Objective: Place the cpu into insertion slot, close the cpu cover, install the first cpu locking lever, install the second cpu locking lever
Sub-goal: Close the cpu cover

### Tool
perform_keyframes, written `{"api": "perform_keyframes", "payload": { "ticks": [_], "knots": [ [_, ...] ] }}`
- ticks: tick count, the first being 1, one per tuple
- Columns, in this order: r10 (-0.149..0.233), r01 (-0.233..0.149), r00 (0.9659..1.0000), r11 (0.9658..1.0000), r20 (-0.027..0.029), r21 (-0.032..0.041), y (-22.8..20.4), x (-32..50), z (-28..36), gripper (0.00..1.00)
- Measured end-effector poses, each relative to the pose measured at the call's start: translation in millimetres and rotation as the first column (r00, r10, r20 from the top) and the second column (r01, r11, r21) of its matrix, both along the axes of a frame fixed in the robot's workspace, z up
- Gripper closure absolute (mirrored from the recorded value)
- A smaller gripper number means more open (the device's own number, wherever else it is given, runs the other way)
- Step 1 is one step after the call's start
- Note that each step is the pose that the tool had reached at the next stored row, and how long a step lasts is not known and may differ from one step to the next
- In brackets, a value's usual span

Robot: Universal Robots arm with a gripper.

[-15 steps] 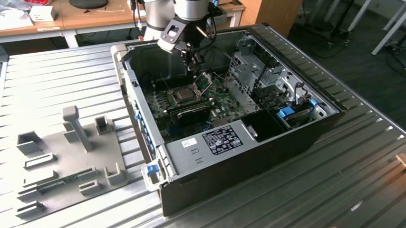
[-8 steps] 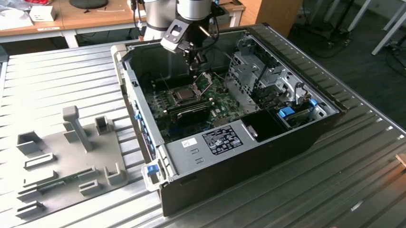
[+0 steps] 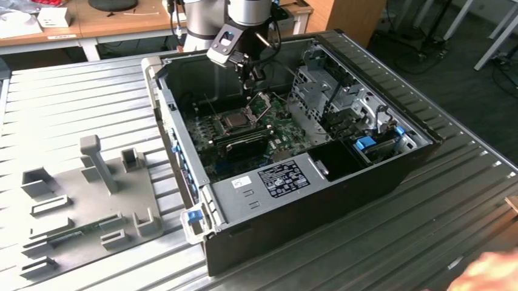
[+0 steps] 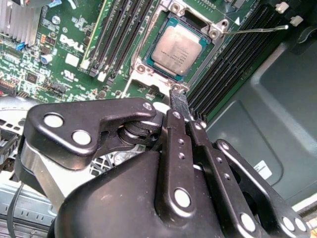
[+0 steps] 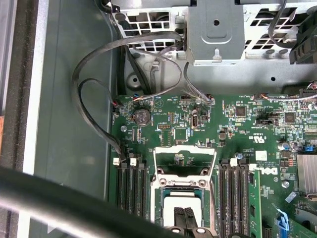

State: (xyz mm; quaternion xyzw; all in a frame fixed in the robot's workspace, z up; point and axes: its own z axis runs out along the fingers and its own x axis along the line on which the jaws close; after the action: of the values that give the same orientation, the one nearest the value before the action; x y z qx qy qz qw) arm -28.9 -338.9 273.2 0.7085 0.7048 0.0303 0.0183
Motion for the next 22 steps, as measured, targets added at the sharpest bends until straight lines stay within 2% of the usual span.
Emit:
{"api": "perform_keyframes", "payload": {
  "ticks": [17, 22],
  "knots": [
    [0.000, 0.000, 1.0000, 1.0000, 0.0000, 0.0000, 0.0, 0.1, 4.4, 0.90],
    [0.000, 0.000, 1.0000, 1.0000, -0.0001, 0.0000, 0.0, 3.7, 4.4, 0.90]
  ]
}}
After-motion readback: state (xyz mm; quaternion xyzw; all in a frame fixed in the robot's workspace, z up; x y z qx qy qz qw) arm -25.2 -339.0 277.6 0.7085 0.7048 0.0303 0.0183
